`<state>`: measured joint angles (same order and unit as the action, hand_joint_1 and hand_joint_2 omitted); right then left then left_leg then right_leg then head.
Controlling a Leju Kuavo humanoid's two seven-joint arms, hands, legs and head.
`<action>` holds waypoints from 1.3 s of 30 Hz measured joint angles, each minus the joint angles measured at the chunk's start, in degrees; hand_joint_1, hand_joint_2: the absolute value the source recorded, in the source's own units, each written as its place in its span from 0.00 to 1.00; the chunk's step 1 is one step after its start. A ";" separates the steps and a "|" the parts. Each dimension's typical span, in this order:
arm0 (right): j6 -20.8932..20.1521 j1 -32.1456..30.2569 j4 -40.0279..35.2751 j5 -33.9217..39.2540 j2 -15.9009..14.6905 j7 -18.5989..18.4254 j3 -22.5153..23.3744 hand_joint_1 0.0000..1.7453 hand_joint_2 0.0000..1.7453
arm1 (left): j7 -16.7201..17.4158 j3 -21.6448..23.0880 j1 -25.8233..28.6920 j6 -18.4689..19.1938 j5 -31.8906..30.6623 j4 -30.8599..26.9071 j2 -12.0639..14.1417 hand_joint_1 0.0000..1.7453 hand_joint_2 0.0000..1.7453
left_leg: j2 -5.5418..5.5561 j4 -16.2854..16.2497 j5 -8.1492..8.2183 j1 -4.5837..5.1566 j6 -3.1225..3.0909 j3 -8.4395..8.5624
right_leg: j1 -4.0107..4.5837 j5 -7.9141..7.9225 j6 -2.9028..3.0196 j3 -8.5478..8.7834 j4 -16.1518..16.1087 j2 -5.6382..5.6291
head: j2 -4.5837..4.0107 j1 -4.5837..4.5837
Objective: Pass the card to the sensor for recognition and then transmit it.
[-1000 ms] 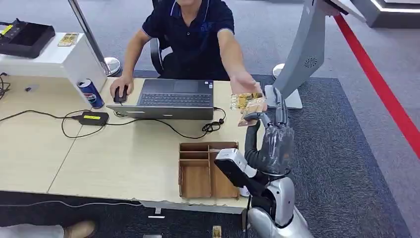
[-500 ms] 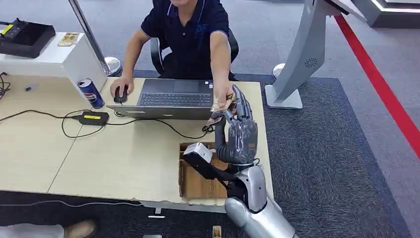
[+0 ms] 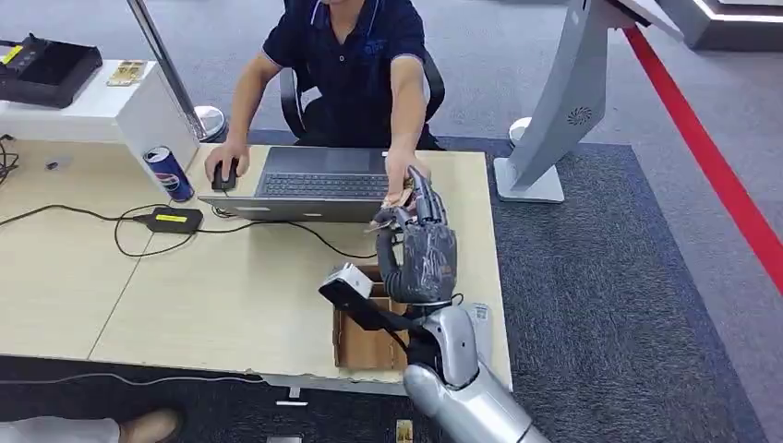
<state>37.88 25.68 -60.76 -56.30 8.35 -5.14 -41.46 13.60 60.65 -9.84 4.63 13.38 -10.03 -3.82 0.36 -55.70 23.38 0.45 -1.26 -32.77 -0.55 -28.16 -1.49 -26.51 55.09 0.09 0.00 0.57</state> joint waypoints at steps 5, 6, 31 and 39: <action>0.02 0.01 0.74 -0.39 0.05 -0.83 -0.13 0.00 1.00 | -0.02 0.00 -0.01 0.00 -0.26 0.00 -0.02 0.00 1.00 | -0.02 0.01 0.00 -0.01 0.00 0.01 | 0.00 -0.01 0.01 -0.01 0.00 0.00 | 0.00 0.00; 0.02 -0.02 0.77 -0.33 0.02 -1.11 -0.15 0.00 0.00 | -0.02 0.00 -0.01 -0.04 -0.33 0.00 -0.02 0.00 1.00 | -0.02 0.01 0.00 -0.02 0.00 0.02 | 0.00 0.00 0.01 -0.01 0.00 0.00 | 0.00 0.00; -3.28 -13.69 -17.71 14.91 -9.53 -5.75 4.11 0.00 1.00 | -6.29 -0.31 2.77 -5.03 3.37 0.09 0.46 0.00 1.00 | -0.05 0.00 0.00 -0.01 0.00 0.01 | -0.01 0.01 0.00 -0.01 -0.03 -0.01 | 0.00 0.00; -1.95 -17.86 -20.35 24.60 -12.72 -5.34 7.43 0.00 1.00 | -6.38 -0.72 2.97 -5.79 4.28 0.09 0.46 0.00 1.00 | -0.08 0.00 0.02 0.00 0.01 0.00 | -0.01 0.00 0.00 -0.03 -0.03 -0.06 | 0.00 0.00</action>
<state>35.93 7.82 -81.11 -31.70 -4.37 -10.47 -34.03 7.21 59.93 -6.87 -1.16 17.66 -9.94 -3.37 0.28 -55.70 23.40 0.45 -1.24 -32.77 -0.56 -28.16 -1.49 -26.53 55.06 0.03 0.00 0.57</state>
